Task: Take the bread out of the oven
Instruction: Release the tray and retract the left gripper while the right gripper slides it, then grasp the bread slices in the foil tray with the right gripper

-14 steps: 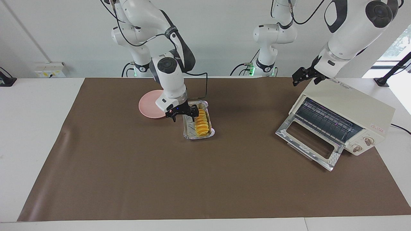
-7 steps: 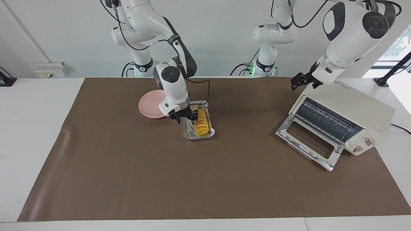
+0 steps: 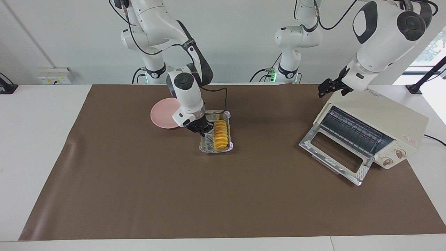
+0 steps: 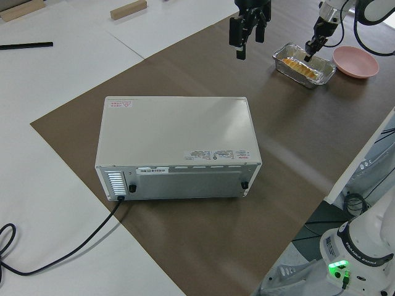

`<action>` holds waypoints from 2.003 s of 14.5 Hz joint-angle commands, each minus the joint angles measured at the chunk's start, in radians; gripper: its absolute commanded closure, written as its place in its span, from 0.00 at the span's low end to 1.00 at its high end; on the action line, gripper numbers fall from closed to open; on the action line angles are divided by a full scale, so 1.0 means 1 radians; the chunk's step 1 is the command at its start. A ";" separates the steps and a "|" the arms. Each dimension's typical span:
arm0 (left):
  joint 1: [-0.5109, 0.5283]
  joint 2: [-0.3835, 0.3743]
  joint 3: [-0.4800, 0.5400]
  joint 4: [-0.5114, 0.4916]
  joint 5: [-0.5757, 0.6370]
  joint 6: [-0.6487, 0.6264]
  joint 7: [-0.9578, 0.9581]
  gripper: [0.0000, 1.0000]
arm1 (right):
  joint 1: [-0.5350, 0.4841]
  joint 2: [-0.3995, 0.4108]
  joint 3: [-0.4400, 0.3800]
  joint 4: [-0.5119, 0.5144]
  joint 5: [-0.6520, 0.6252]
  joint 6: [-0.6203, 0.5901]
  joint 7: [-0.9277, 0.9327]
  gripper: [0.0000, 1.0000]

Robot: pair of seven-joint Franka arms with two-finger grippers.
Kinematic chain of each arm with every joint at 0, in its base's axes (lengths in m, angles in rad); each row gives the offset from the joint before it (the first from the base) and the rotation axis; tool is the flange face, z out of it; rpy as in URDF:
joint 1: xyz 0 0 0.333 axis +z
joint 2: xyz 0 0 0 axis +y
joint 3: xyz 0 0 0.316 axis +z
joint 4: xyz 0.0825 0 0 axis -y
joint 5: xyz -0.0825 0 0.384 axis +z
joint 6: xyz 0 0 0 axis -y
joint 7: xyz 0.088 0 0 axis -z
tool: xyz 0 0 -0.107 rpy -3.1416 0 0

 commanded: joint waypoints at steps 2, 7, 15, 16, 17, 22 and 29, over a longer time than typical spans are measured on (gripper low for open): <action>0.009 -0.023 -0.009 -0.021 0.019 0.007 0.002 0.00 | -0.122 -0.032 -0.002 0.039 0.017 -0.082 -0.182 1.00; 0.009 -0.023 -0.009 -0.021 0.019 0.007 0.002 0.00 | -0.344 -0.050 -0.005 0.102 0.149 -0.212 -0.446 1.00; 0.009 -0.023 -0.009 -0.021 0.019 0.007 0.002 0.00 | -0.469 -0.056 -0.006 0.057 0.152 -0.193 -0.552 1.00; 0.009 -0.023 -0.009 -0.021 0.019 0.007 0.002 0.00 | -0.469 -0.056 -0.006 0.057 0.152 -0.184 -0.552 1.00; 0.009 -0.023 -0.009 -0.020 0.019 0.007 0.002 0.00 | -0.469 -0.055 -0.006 0.057 0.152 -0.168 -0.552 1.00; 0.009 -0.023 -0.009 -0.021 0.019 0.007 0.002 0.00 | -0.464 -0.032 -0.005 0.057 0.152 -0.100 -0.552 1.00; 0.009 -0.023 -0.009 -0.021 0.019 0.007 0.002 0.00 | -0.456 -0.035 -0.006 0.033 0.152 -0.068 -0.531 0.72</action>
